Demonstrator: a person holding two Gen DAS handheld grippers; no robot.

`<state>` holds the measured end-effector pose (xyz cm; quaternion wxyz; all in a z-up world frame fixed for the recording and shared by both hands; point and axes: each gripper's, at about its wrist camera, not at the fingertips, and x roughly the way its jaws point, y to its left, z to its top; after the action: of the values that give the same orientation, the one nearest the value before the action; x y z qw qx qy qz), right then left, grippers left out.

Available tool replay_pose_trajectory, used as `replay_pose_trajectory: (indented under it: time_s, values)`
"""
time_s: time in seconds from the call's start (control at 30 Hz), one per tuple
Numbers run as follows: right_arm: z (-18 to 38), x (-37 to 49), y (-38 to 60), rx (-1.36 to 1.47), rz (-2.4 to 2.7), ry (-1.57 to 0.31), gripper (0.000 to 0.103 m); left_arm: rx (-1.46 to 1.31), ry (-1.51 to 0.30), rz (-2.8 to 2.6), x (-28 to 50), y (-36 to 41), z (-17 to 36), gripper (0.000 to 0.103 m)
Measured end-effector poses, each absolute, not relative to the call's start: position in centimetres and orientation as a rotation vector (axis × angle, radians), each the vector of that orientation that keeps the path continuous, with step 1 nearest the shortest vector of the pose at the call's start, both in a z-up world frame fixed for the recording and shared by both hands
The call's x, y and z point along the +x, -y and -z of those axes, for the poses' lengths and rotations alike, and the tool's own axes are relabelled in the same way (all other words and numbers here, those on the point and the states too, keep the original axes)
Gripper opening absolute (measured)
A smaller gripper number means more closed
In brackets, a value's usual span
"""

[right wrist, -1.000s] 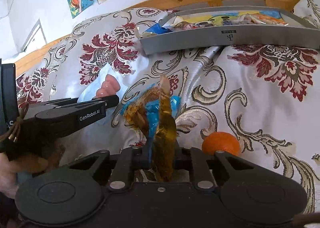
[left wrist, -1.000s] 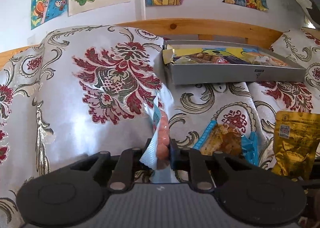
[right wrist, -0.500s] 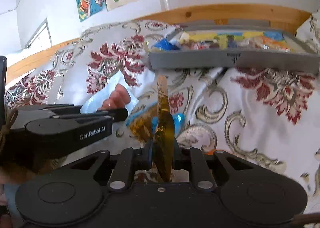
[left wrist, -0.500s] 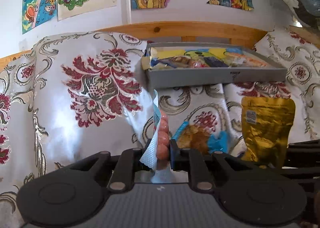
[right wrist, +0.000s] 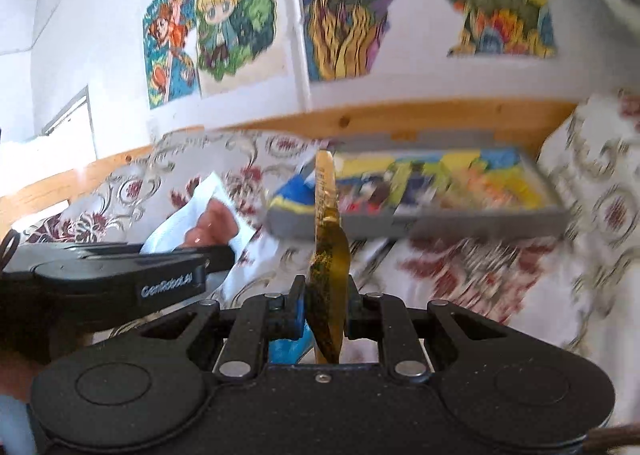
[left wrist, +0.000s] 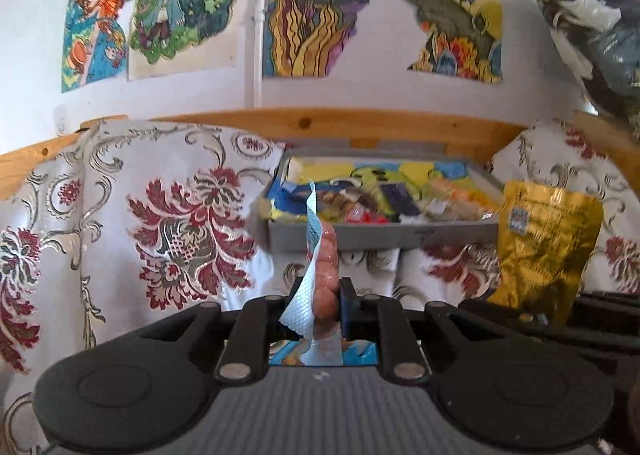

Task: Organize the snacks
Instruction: 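Lift the gold foil pack and pink sausage stick and carry them toward the grey tray, then lower both held items over the grey tray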

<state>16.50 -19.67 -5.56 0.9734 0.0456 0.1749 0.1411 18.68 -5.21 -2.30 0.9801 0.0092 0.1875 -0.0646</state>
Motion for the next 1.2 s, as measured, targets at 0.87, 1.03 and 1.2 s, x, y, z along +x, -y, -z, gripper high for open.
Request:
replay_pose_trajectory:
  time_s: [0.87,1.03,1.2]
  values:
    - [1.1,26.0,31.5,0.09,-0.122,-0.219,0.018,-0.05,-0.385,0.168,30.7,15.8,-5.2,0.017]
    - [2.1,29.7,32.1,0.078,-0.079,-0.208,0.018,-0.047,-0.415,0.182,34.3,17.6,-3.5,0.017]
    - [3.2,33.4,32.9,0.068,-0.053,-0.226,0.018,-0.017,-0.442,0.184,37.0,18.8,-1.9,0.017]
